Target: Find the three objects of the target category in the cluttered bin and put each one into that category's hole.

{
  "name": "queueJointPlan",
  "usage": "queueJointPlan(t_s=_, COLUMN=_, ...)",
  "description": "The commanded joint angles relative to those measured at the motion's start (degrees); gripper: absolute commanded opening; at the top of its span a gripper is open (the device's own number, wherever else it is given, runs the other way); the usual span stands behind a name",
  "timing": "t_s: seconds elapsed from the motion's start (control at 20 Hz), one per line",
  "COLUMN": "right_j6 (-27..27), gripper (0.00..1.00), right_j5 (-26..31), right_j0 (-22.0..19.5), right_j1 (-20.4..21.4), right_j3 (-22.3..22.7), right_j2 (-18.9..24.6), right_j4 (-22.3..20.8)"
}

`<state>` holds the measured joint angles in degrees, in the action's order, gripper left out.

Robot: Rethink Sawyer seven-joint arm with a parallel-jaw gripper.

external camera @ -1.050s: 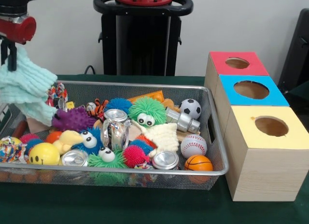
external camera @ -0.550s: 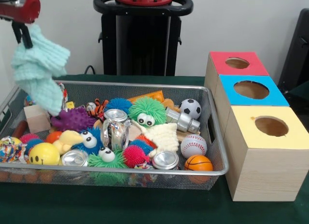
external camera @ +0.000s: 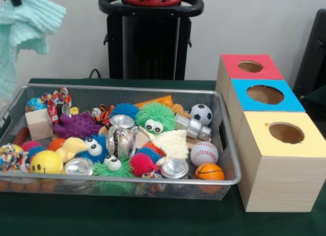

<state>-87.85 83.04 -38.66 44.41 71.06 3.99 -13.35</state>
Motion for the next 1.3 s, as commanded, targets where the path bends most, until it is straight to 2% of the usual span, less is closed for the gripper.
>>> queueJointPlan(t_s=0.05, right_j6=13.4, gripper=0.0, right_j5=7.8, right_j0=0.4, right_j1=-0.4, right_j3=-8.4, right_j2=7.0, right_j4=-4.0)
queueJointPlan(t_s=0.25, right_j6=13.0, gripper=0.0, right_j5=9.4, right_j0=0.3, right_j1=-0.9, right_j3=-9.6, right_j2=7.4, right_j4=-4.7)
queueJointPlan(t_s=0.7, right_j6=13.6, gripper=0.0, right_j5=8.0, right_j0=0.0, right_j1=-1.1, right_j3=-9.2, right_j2=8.0, right_j4=-5.4)
queueJointPlan(t_s=0.95, right_j6=15.3, gripper=0.0, right_j5=3.9, right_j0=-0.5, right_j1=0.9, right_j3=-5.7, right_j2=7.9, right_j4=-4.8)
queueJointPlan(t_s=1.3, right_j6=13.9, gripper=0.0, right_j5=0.1, right_j0=0.1, right_j1=0.8, right_j3=-5.2, right_j2=7.9, right_j4=-5.4)
